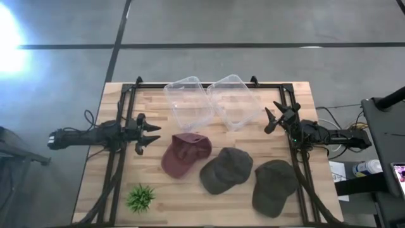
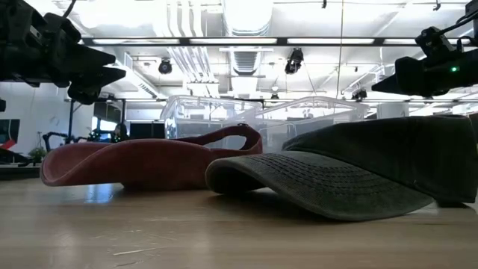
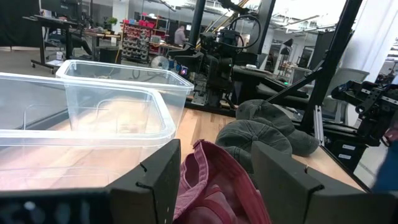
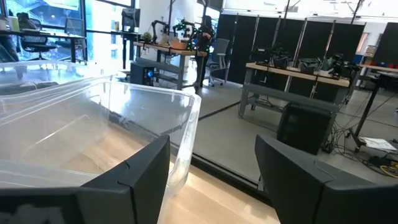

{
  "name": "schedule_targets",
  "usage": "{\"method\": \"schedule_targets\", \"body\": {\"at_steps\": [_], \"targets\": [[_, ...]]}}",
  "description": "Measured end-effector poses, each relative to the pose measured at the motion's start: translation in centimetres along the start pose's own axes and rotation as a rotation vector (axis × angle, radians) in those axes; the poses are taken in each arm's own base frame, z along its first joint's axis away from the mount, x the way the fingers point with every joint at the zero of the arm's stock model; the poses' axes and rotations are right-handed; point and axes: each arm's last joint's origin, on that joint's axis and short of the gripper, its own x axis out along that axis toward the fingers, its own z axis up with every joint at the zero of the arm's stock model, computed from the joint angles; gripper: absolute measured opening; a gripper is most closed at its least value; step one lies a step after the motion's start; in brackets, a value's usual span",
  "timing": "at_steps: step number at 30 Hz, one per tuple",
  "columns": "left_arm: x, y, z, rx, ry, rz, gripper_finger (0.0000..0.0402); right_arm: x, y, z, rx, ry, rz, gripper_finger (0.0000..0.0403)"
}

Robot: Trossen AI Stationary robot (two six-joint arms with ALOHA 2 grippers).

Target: Pick & Place hat

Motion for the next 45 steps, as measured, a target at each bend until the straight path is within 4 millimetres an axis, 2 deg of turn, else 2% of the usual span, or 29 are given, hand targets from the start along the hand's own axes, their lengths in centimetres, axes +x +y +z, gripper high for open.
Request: {"method": "schedule_targets", "body": {"at_steps": [9, 18, 21, 24, 26, 31, 35, 39, 45], "targets": [[0.0, 0.0, 0.0, 0.0, 0.0, 0.0, 0.019, 0.0, 0.0, 0.0, 0.034, -0.002, 0.007, 0.0233], [0.0, 0.0, 0.0, 0.0, 0.0, 0.0, 0.019, 0.0, 0.2, 0.0, 0.683, 0.012, 0.061, 0.0233], [0.0, 0.0, 0.0, 0.0, 0.0, 0.0, 0.019, -0.1, 0.6, 0.2, 0.979, 0.074, 0.215, 0.0233], [0.0, 0.0, 0.0, 0.0, 0.0, 0.0, 0.019, -0.1, 1.0, 0.1, 1.135, 0.144, 0.283, 0.0233], [0.0, 0.0, 0.0, 0.0, 0.0, 0.0, 0.019, -0.2, 1.5, 0.0, 1.218, 0.248, 0.415, 0.0233], [0.0, 0.0, 0.0, 0.0, 0.0, 0.0, 0.019, -0.7, 3.0, 0.6, 1.214, 0.449, 0.792, 0.0233], [0.0, 0.0, 0.0, 0.0, 0.0, 0.001, 0.019, -1.0, 4.2, 2.2, 1.207, 0.518, 0.924, 0.0233], [0.0, 0.0, 0.0, 0.0, 0.0, 0.0, 0.019, -1.4, 6.1, 4.6, 1.05, 0.75, 0.91, 0.0233], [0.0, 0.0, 0.0, 0.0, 0.0, 0.0, 0.019, -3.1, 10.0, 6.9, 0.642, 1.218, 0.706, 0.0233]]}}
